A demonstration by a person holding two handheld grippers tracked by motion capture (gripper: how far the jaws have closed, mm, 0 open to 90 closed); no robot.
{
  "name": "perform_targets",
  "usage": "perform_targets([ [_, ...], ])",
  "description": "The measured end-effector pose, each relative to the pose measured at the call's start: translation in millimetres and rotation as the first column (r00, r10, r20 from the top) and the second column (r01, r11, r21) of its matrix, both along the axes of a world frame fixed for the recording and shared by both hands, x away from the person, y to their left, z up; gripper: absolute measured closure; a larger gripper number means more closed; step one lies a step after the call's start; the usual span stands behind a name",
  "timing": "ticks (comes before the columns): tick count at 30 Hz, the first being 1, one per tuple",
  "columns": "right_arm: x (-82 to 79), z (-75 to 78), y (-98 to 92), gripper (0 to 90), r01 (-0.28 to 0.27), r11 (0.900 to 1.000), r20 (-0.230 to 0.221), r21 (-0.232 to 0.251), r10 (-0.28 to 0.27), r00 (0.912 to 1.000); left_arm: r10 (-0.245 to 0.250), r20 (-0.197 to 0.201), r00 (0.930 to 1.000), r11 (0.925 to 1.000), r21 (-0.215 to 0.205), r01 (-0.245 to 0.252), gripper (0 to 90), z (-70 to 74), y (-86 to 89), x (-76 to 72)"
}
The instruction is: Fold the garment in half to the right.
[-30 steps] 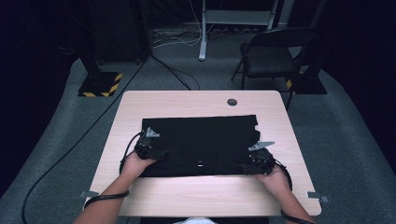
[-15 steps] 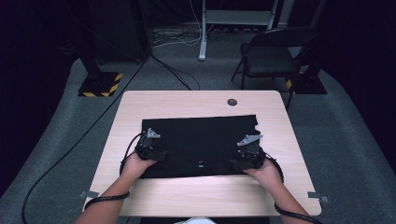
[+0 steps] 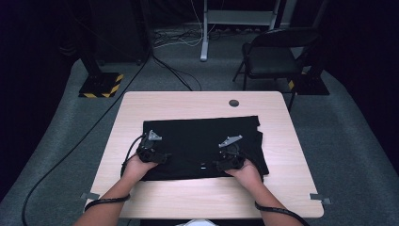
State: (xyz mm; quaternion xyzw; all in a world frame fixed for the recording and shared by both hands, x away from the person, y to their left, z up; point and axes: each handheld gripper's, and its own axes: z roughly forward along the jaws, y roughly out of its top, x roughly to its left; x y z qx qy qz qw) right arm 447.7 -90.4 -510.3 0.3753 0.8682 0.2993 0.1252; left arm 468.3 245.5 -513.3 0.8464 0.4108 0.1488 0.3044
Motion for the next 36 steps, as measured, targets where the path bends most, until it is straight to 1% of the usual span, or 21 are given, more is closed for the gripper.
perform_targets([
  [4, -1.3, -0.1, -8.4, 21.4, 0.005, 1.000, 0.001, 0.003, -0.005, 1.0000, -0.018, -0.009, 0.9998, 0.9998, 0.012, 0.018, 14.4, 1.1, -6.2, -2.3],
  [6, -0.4, 1.1, -12.3, 20.8, 0.012, 1.000, -0.005, 0.008, -0.012, 0.9999, -0.011, -0.014, 0.9998, 0.9998, 0.017, 0.012, 14.5, 1.8, -7.6, -2.2],
  [8, 0.0, 2.5, -16.0, 19.8, 0.028, 0.998, -0.012, 0.060, -0.027, 0.9996, -0.014, -0.010, 0.9999, 0.9998, 0.013, 0.014, 14.5, 1.4, -6.7, -2.6],
  [9, 0.0, 2.5, -16.0, 19.8, 0.028, 0.998, -0.012, 0.060, -0.027, 0.9996, -0.014, -0.010, 0.9999, 0.9998, 0.013, 0.014, 14.5, 1.4, -6.7, -2.6],
  [10, -0.8, 6.9, -14.3, 20.0, 0.032, 0.995, -0.003, 0.099, -0.032, 0.9995, -0.017, -0.003, 0.9999, 0.9999, 0.002, 0.017, 14.6, 0.4, -5.5, -3.6],
  [12, -2.1, 12.7, -5.3, 20.5, 0.009, 0.995, 0.020, 0.104, -0.011, 0.9997, -0.024, 0.000, 0.9997, 0.9997, 0.000, 0.024, 14.6, 0.1, -4.4, -3.7],
  [14, -4.6, 18.8, 8.2, 21.8, -0.026, 0.993, 0.041, 0.118, 0.022, 0.9989, -0.025, 0.004, 0.9997, 0.9997, -0.002, 0.025, 14.5, -0.3, -4.2, -3.9],
  [17, -8.5, 25.0, 31.7, 23.8, -0.088, 0.983, 0.058, 0.163, 0.079, 0.9952, -0.026, 0.007, 0.9996, 0.9996, -0.004, 0.026, 14.5, -0.6, -3.9, -4.2],
  [18, -8.5, 25.0, 31.7, 23.8, -0.088, 0.983, 0.058, 0.163, 0.079, 0.9952, -0.026, 0.007, 0.9996, 0.9996, -0.004, 0.026, 14.5, -0.6, -3.9, -4.2],
  [19, -9.9, 25.7, 47.8, 23.9, -0.119, 0.977, 0.056, 0.175, 0.111, 0.9922, -0.028, 0.007, 0.9996, 0.9996, -0.004, 0.028, 14.6, -0.6, -3.7, -4.4],
  [20, -10.0, 24.8, 54.9, 23.9, -0.131, 0.977, 0.061, 0.170, 0.123, 0.9906, -0.027, 0.008, 0.9996, 0.9996, -0.004, 0.027, 14.6, -0.7, -3.8, -4.8],
  [22, -8.4, 21.0, 66.3, 23.7, -0.146, 0.976, 0.054, 0.163, 0.138, 0.9889, -0.029, 0.007, 0.9996, 0.9996, -0.004, 0.029, 14.6, -0.7, -4.1, -6.1],
  [24, -5.9, 15.7, 74.3, 23.7, -0.147, 0.978, 0.043, 0.151, 0.142, 0.9890, -0.032, 0.006, 0.9995, 0.9995, -0.002, 0.032, 14.6, -0.6, -4.6, -7.9],
  [25, -5.9, 15.7, 74.3, 23.7, -0.147, 0.978, 0.043, 0.151, 0.142, 0.9890, -0.032, 0.006, 0.9995, 0.9995, -0.002, 0.032, 14.6, -0.6, -4.6, -7.9],
  [26, -4.0, 10.5, 78.9, 23.7, -0.145, 0.980, 0.037, 0.140, 0.141, 0.9893, -0.037, 0.005, 0.9993, 0.9993, 0.001, 0.037, 14.6, -0.4, -4.5, -8.8],
  [28, -3.9, 6.4, 80.2, 23.7, -0.140, 0.981, 0.028, 0.136, 0.137, 0.9901, -0.037, 0.007, 0.9993, 0.9993, -0.003, 0.037, 14.6, -0.8, -6.1, -12.3],
  [31, -5.5, 2.4, 79.5, 23.7, -0.139, 0.982, 0.032, 0.125, 0.136, 0.9902, -0.040, 0.005, 0.9992, 0.9992, 0.001, 0.040, 14.6, -0.6, -7.7, -14.8],
  [32, -8.3, -2.4, 78.0, 23.5, -0.142, 0.984, 0.030, 0.106, 0.140, 0.9897, -0.044, 0.003, 0.9990, 0.9990, 0.004, 0.044, 14.6, -0.4, -9.7, -17.4],
  [33, -10.2, -5.1, 76.4, 23.2, -0.143, 0.985, 0.027, 0.100, 0.141, 0.9896, -0.045, 0.002, 0.9990, 0.9990, 0.005, 0.045, 14.6, -0.3, -10.8, -18.9],
  [34, -12.9, -7.0, 74.1, 23.5, -0.146, 0.984, 0.045, 0.104, 0.142, 0.9888, -0.046, 0.002, 0.9990, 0.9989, 0.003, 0.046, 14.6, -0.4, -12.1, -20.8],
  [36, -17.7, -8.4, 70.1, 23.9, -0.145, 0.983, 0.059, 0.109, 0.139, 0.9885, -0.048, -0.001, 0.9988, 0.9988, 0.006, 0.048, 14.6, -0.2, -14.8, -24.8],
])
